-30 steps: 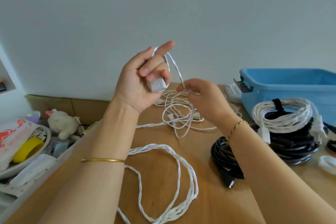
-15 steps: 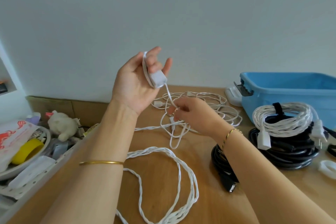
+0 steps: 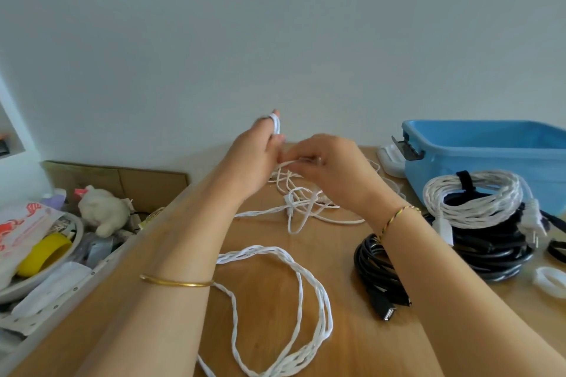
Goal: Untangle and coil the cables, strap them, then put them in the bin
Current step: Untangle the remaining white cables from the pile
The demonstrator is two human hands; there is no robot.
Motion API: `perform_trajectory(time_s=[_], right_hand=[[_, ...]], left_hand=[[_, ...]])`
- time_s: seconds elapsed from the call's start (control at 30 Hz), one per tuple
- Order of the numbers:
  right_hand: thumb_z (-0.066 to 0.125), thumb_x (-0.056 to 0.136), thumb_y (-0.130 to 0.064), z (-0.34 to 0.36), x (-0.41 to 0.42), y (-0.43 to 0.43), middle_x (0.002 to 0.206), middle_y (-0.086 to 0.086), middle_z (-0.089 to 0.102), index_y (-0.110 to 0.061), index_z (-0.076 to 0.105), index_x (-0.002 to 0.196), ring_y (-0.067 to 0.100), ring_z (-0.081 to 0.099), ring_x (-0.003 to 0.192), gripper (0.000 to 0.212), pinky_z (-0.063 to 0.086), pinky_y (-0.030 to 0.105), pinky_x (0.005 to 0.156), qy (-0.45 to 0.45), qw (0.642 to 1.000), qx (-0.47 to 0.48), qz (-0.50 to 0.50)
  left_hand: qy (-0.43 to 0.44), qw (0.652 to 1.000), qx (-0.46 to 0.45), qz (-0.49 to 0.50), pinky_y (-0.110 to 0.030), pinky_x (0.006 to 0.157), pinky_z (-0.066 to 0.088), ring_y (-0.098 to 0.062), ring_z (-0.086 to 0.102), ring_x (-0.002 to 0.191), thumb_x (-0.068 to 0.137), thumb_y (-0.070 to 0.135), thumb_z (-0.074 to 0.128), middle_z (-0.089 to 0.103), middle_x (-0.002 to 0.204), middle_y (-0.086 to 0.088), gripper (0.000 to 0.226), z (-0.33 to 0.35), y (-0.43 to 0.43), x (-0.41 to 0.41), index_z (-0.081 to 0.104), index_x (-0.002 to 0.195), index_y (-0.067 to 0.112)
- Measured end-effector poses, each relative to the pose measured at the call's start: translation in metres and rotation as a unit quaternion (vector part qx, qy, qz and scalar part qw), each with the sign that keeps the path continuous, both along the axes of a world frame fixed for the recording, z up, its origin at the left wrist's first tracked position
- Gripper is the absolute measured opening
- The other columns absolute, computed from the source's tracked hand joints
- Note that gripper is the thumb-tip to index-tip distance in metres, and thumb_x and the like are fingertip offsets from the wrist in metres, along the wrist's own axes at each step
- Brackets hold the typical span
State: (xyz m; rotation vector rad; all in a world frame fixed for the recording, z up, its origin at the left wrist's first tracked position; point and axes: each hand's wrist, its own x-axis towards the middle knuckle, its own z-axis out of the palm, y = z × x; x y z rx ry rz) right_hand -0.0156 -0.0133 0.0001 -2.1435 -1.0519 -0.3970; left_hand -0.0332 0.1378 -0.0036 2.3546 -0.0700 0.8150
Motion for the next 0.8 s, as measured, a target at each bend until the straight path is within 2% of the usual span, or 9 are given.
perform_trajectory(time_s=[0.1,0.2,0.27,0.3,0.37,0.43,0.57,0.67,0.8], right_hand=[[0.063,0.085,-0.022,-0.002,0.005,0.000,0.078,-0.007,0.062,-0.029,0.072,0.085,0.017,0.047,0.088,0.011,0.040,0.034,0.076,-0.087,0.992,0.007,-0.095],[0.066,0.081,-0.015,-0.008,0.014,-0.005,0.074,-0.006,0.062,-0.021,0.071,0.080,0.023,0.052,0.085,0.007,0.040,0.035,0.068,-0.187,0.971,0.044,-0.145],[0.067,0.077,-0.015,-0.011,0.019,-0.009,0.075,-0.003,0.066,-0.019,0.071,0.078,0.027,0.055,0.083,0.006,0.043,0.038,0.064,-0.207,0.963,0.062,-0.161],[0.068,0.077,-0.016,-0.013,0.020,-0.009,0.077,-0.002,0.067,-0.019,0.072,0.078,0.027,0.055,0.082,0.005,0.044,0.037,0.063,-0.211,0.962,0.058,-0.165],[0.070,0.079,-0.016,-0.017,0.022,-0.010,0.085,0.000,0.067,-0.017,0.072,0.080,0.026,0.055,0.083,0.004,0.044,0.036,0.061,-0.216,0.958,0.044,-0.182],[0.066,0.082,-0.009,-0.018,0.026,-0.014,0.091,0.003,0.066,-0.013,0.073,0.085,0.026,0.057,0.083,0.009,0.049,0.039,0.063,-0.184,0.961,0.069,-0.194],[0.059,0.087,-0.004,-0.013,0.030,-0.028,0.090,0.008,0.069,-0.007,0.074,0.094,0.022,0.063,0.075,0.017,0.052,0.036,0.073,-0.072,0.956,0.187,-0.216],[0.052,0.088,-0.001,-0.022,0.034,-0.025,0.088,0.011,0.070,-0.009,0.073,0.095,0.026,0.064,0.077,0.023,0.054,0.040,0.074,-0.011,0.962,0.115,-0.248],[0.047,0.085,0.002,-0.036,0.036,-0.021,0.097,0.007,0.066,-0.014,0.068,0.094,0.027,0.062,0.081,0.028,0.054,0.038,0.072,0.049,0.962,-0.013,-0.270]], left_hand=[[0.055,0.997,0.023,-0.041,-0.043,0.077,0.050,-0.029,0.060,0.075,0.101,0.030,0.038,0.067,0.079,-0.010,0.031,0.004,-0.004,-0.005,0.055,0.098,0.005],[0.108,0.988,-0.037,-0.106,-0.032,0.065,0.043,-0.010,0.051,0.057,0.097,0.043,0.047,0.060,0.062,0.004,0.038,0.012,-0.007,-0.010,0.058,0.090,0.007],[0.146,0.984,0.004,-0.106,-0.029,0.067,0.045,-0.002,0.055,0.063,0.088,0.043,0.062,0.056,0.068,0.012,0.030,0.014,-0.008,-0.012,0.060,0.099,0.015],[0.159,0.982,0.055,-0.086,-0.032,0.069,0.048,-0.009,0.059,0.068,0.083,0.044,0.066,0.057,0.071,0.010,0.032,0.013,-0.008,-0.010,0.061,0.100,0.017],[0.159,0.976,0.143,-0.028,-0.041,0.069,0.052,-0.025,0.061,0.071,0.082,0.043,0.063,0.061,0.071,-0.002,0.028,0.011,-0.008,-0.007,0.058,0.080,0.016],[0.138,0.979,0.151,0.011,-0.035,0.065,0.045,-0.027,0.055,0.064,0.091,0.038,0.058,0.057,0.066,-0.009,0.039,0.011,-0.006,-0.007,0.045,0.065,0.012],[0.055,0.998,-0.005,0.042,-0.027,0.052,0.034,-0.015,0.044,0.045,0.097,0.030,0.049,0.050,0.058,-0.003,0.033,0.016,0.008,-0.011,0.052,0.074,0.007],[0.025,0.982,-0.184,0.022,-0.025,0.048,0.035,-0.011,0.040,0.038,0.100,0.028,0.045,0.046,0.043,0.008,0.030,0.018,0.013,-0.012,0.063,0.086,0.008],[-0.023,0.931,-0.363,-0.026,-0.021,0.043,0.035,-0.007,0.031,0.034,0.102,0.028,0.043,0.034,0.037,0.011,0.032,0.030,0.008,-0.016,0.064,0.087,0.008]])
